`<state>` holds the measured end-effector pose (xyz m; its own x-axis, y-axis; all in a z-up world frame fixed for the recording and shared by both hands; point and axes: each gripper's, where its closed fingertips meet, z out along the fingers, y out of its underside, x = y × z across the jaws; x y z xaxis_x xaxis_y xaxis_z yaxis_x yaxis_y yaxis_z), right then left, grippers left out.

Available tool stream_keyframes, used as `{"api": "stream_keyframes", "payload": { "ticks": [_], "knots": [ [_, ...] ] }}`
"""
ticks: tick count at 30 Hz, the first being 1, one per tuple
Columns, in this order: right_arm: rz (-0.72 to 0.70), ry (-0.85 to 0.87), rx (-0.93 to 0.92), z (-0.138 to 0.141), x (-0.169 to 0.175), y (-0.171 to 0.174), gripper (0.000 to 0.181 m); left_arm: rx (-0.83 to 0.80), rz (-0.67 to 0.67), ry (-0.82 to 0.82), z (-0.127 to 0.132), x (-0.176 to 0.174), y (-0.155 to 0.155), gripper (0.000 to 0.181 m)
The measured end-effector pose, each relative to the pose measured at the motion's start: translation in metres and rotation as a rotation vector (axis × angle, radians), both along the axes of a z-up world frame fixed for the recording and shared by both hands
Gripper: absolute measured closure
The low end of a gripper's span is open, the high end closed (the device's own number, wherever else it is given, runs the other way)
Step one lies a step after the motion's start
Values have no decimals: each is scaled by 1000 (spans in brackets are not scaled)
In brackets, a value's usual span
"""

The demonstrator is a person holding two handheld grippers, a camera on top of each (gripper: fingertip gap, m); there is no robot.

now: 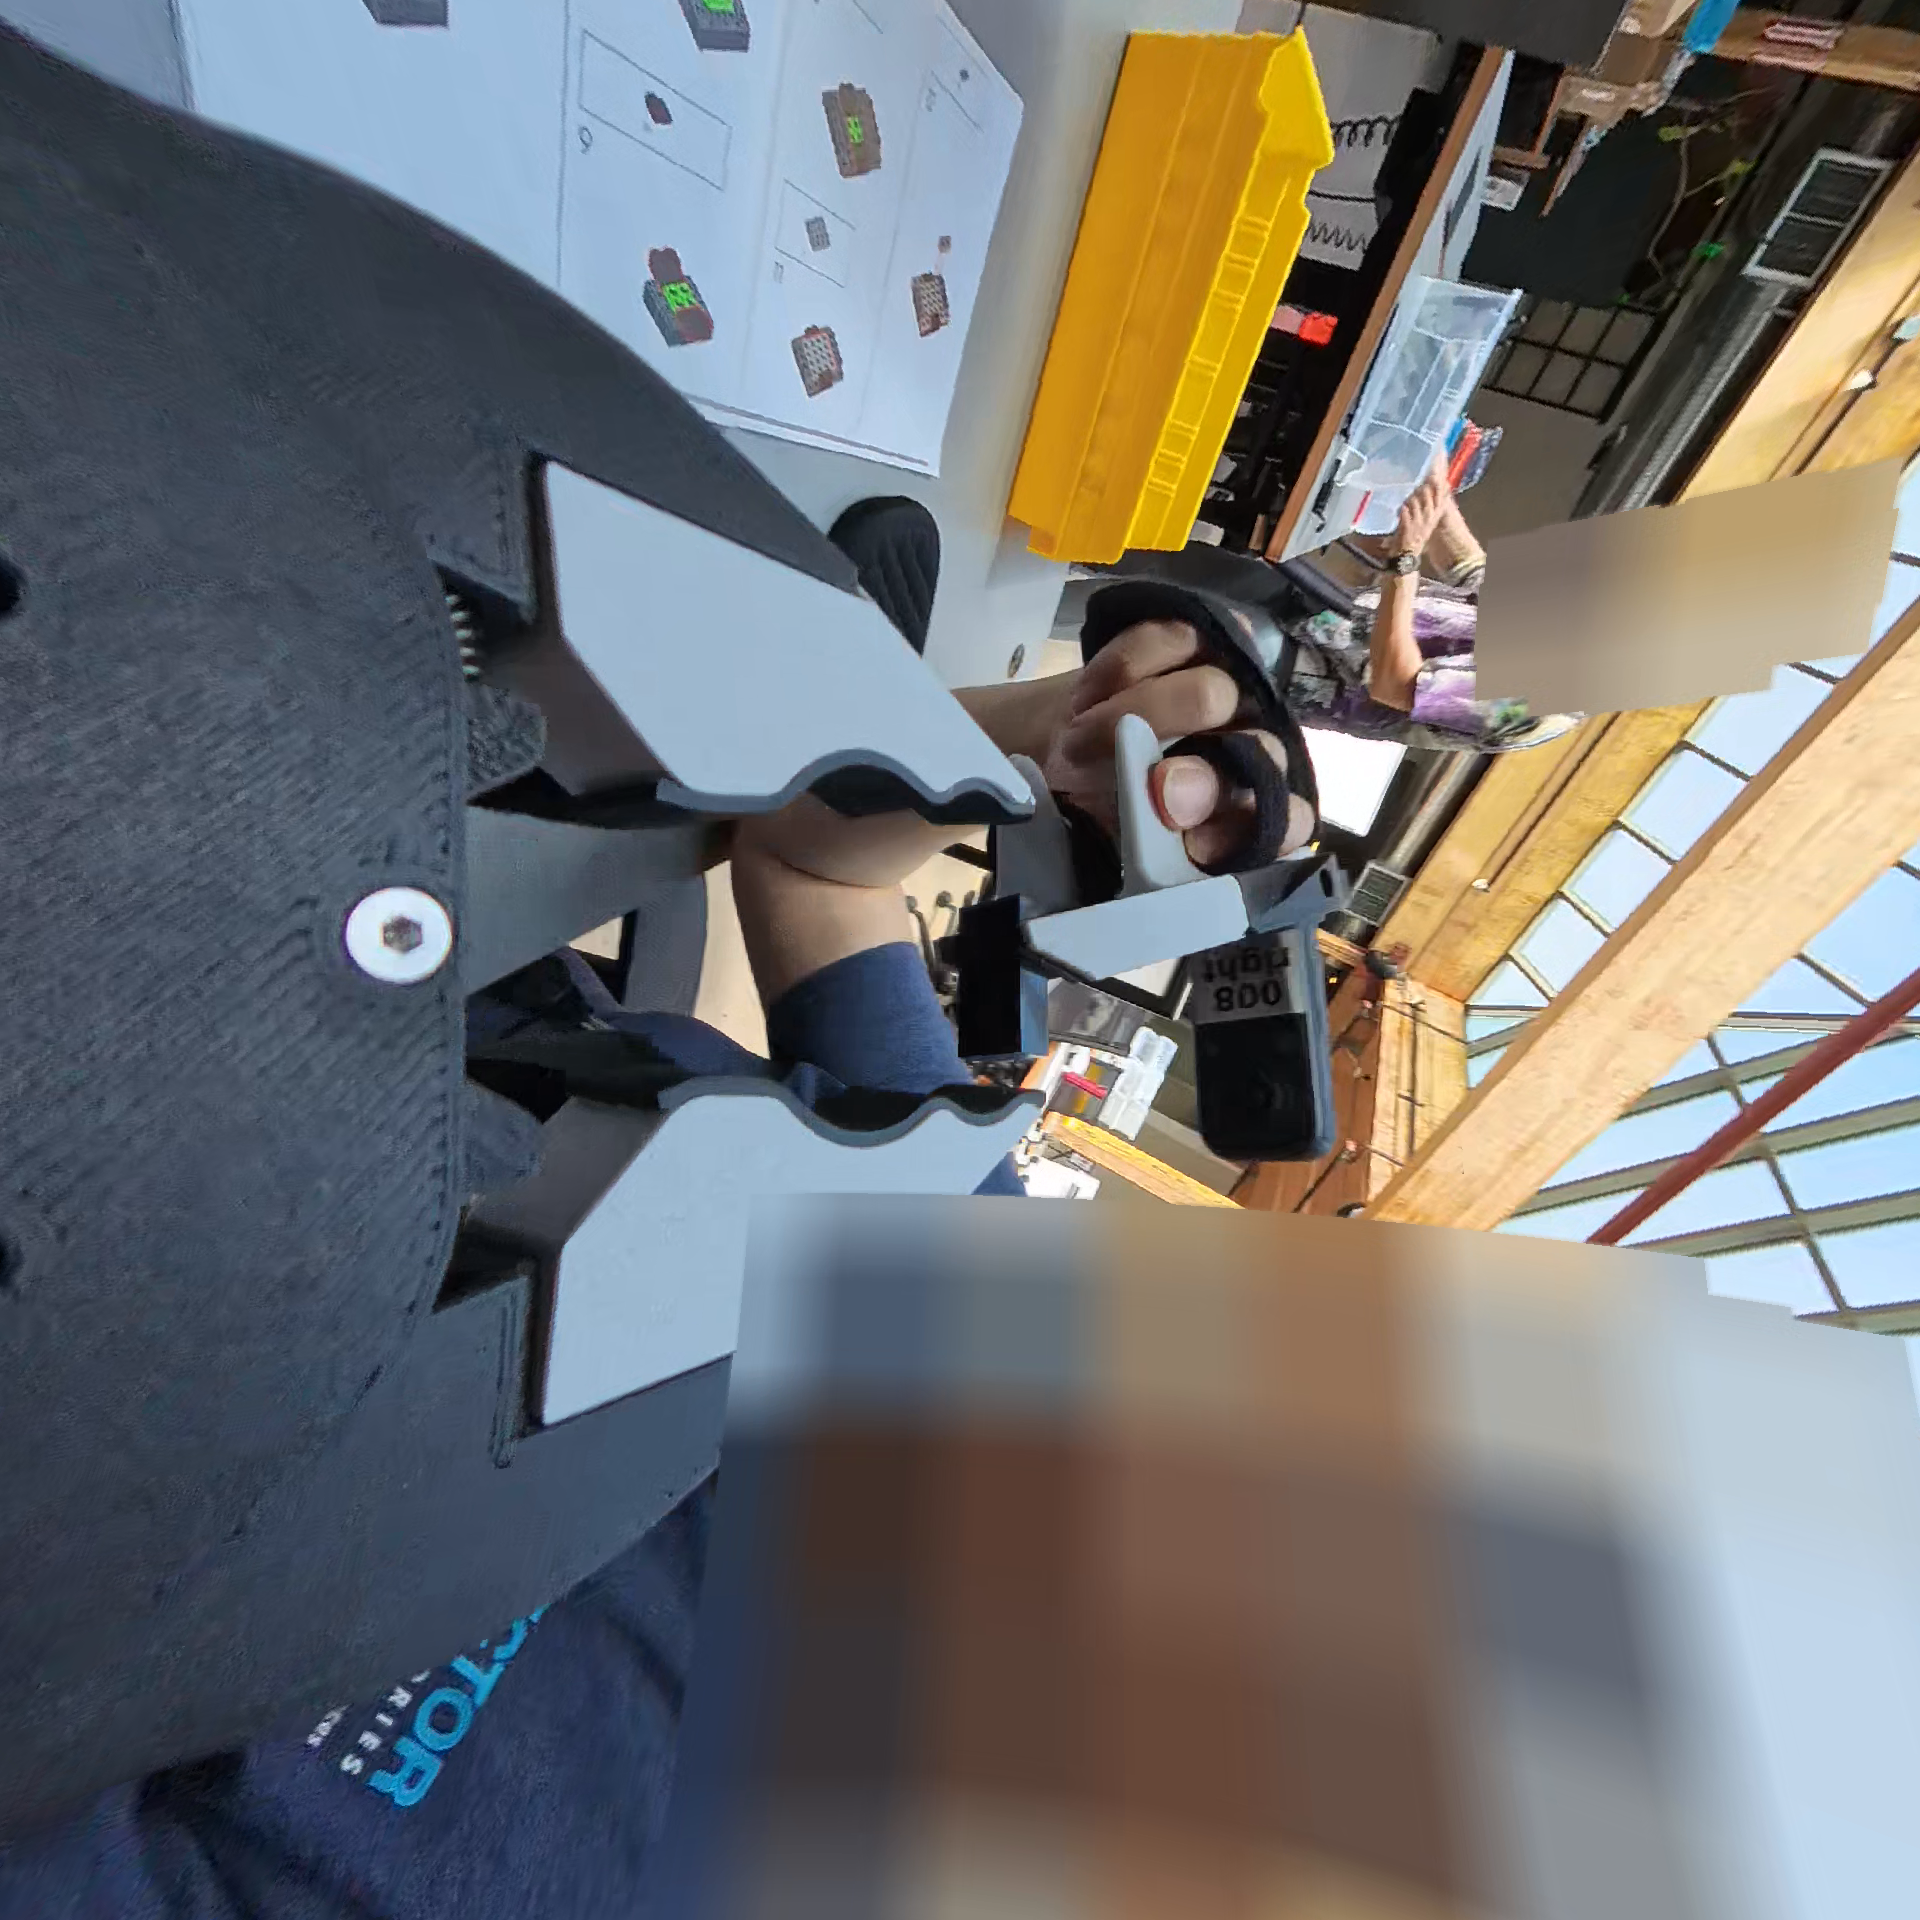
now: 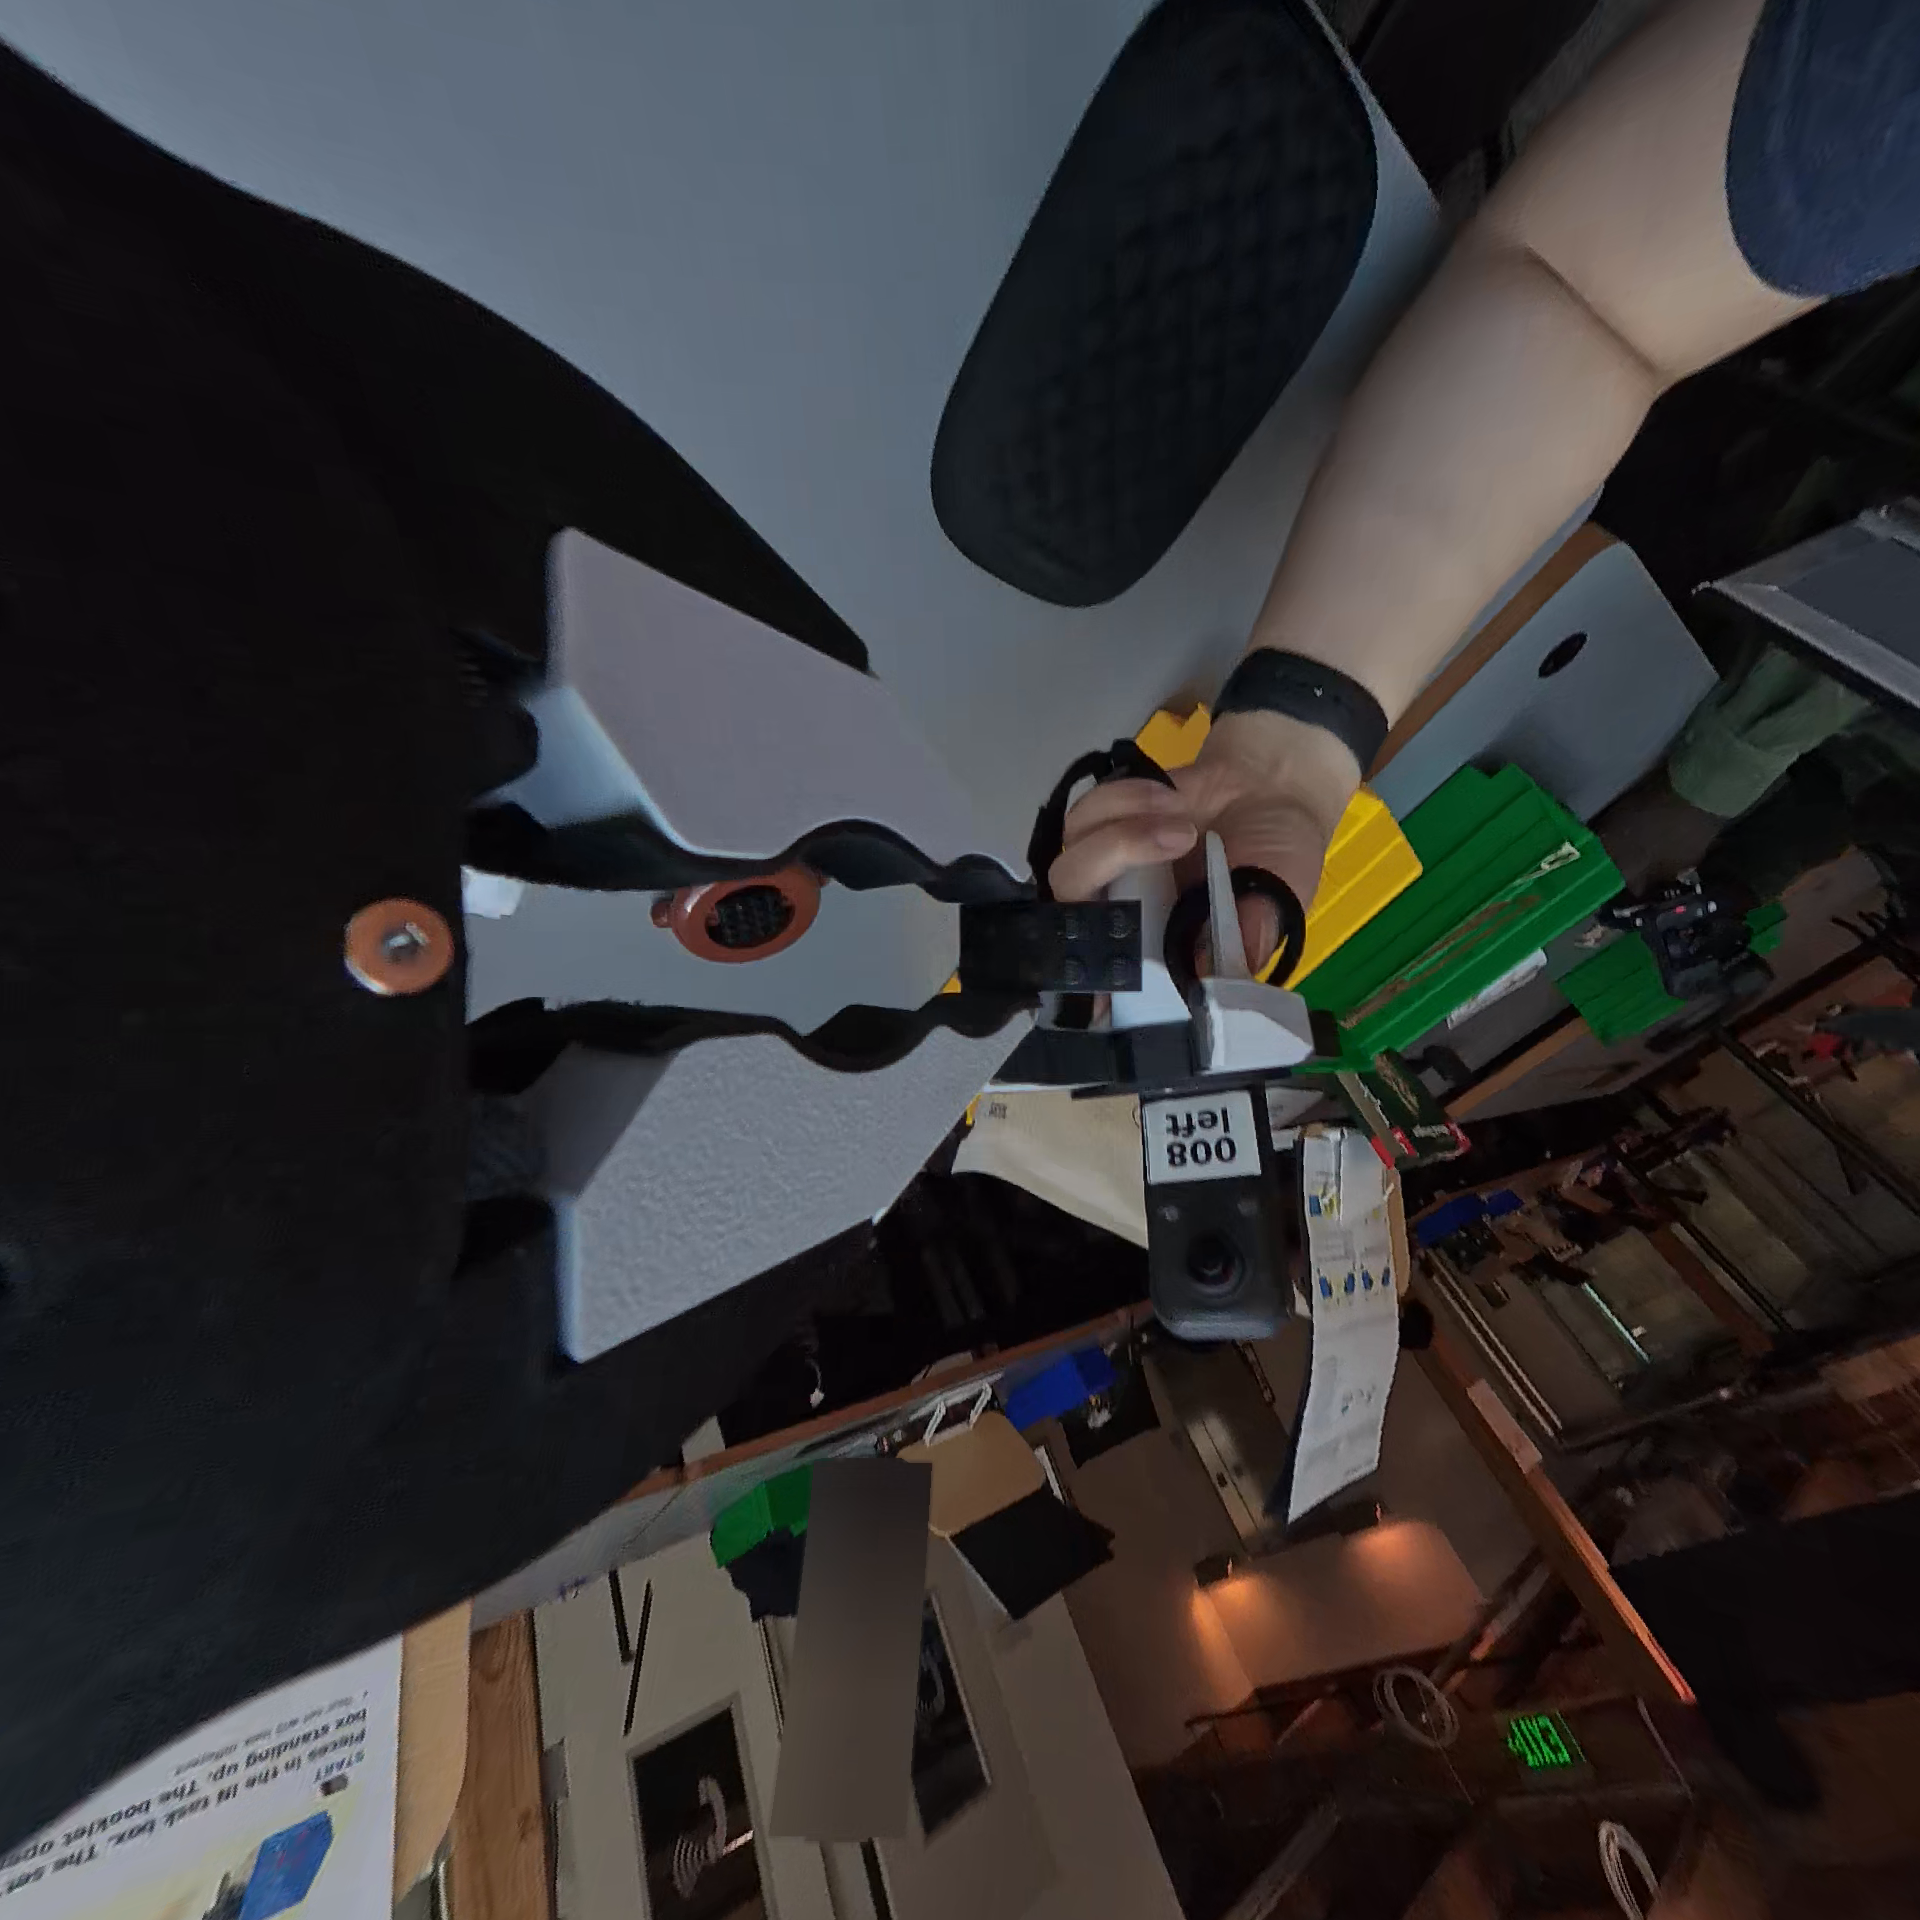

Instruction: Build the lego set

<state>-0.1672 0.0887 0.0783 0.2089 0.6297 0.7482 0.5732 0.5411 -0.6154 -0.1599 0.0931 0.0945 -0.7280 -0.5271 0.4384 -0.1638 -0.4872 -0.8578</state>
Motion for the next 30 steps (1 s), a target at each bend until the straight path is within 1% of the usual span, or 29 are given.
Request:
{"api": "stream_keyframes", "payload": {
  "ticks": [1,3,5,7,9,10,14,15,21,25,26,27,30],
  "knots": [
    [18,-28,-43,-7,2,-4,165,52,-30,21,-7,0,-3,131],
    [74,-84,-111,-21,5,-14,165,120,-92,68,-18,0,-10,126],
    [81,-93,-126,-24,7,-15,165,172,-134,93,-28,1,-17,125],
    [110,-102,-161,-29,6,-18,165,220,-161,118,-41,4,-25,124],
    [130,-124,-192,-37,5,-19,165,280,-177,190,-60,10,-30,124],
    [133,-141,-205,-41,4,-19,166,298,-189,199,-65,11,-33,124],
    [142,-202,-248,-58,4,-17,165,300,-229,170,-66,6,-41,140],
    [154,-206,-254,-60,2,-18,165,307,-229,180,-69,6,-40,149],
    [229,-210,-298,-68,-3,-27,165,351,-270,167,-79,-1,-46,149],
    [239,-178,-296,-65,-4,-25,165,389,-238,120,-79,-1,-46,150],
    [228,-157,-284,-62,-4,-22,164,390,-222,106,-76,-1,-43,150],
    [195,-125,-259,-56,-3,-14,159,386,-198,96,-72,-1,-39,150],
    [88,34,-174,-28,6,10,144,397,-43,89,-59,0,-10,150]
  ]
}}
